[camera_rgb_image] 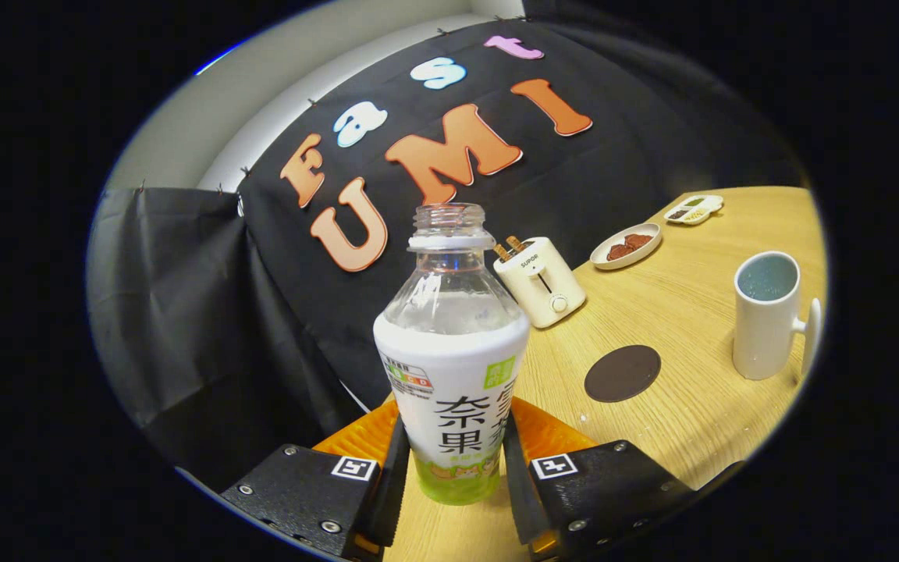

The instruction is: Take the bottle from table, then pour the juice into the cup, finally place the bottle on the coaster

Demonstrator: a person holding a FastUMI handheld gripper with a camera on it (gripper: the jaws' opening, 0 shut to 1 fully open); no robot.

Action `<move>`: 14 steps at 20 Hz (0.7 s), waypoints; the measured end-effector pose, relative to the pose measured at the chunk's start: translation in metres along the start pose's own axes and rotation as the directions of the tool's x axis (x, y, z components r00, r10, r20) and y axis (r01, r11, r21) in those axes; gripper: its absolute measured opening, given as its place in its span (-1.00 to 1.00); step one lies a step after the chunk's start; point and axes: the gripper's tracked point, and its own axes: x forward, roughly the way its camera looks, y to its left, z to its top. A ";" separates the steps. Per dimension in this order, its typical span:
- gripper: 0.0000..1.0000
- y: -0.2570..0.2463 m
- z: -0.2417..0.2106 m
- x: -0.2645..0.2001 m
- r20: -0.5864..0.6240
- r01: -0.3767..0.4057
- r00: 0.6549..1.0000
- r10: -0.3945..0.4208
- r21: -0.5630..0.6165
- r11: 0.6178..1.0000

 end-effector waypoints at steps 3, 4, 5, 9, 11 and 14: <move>0.15 -0.013 0.012 -0.001 0.026 0.007 1.000 -0.010 0.114 0.993; 0.16 -0.018 0.016 0.000 0.034 0.013 0.999 -0.018 0.156 0.988; 0.15 -0.021 0.021 -0.001 0.048 0.013 0.999 -0.023 0.197 0.980; 0.15 -0.040 0.043 -0.006 0.130 0.002 0.990 -0.048 0.332 0.943; 0.15 -0.049 0.049 -0.007 0.148 0.000 0.987 -0.064 0.397 0.918; 0.15 -0.063 0.058 -0.007 0.167 -0.002 0.982 -0.090 0.483 0.876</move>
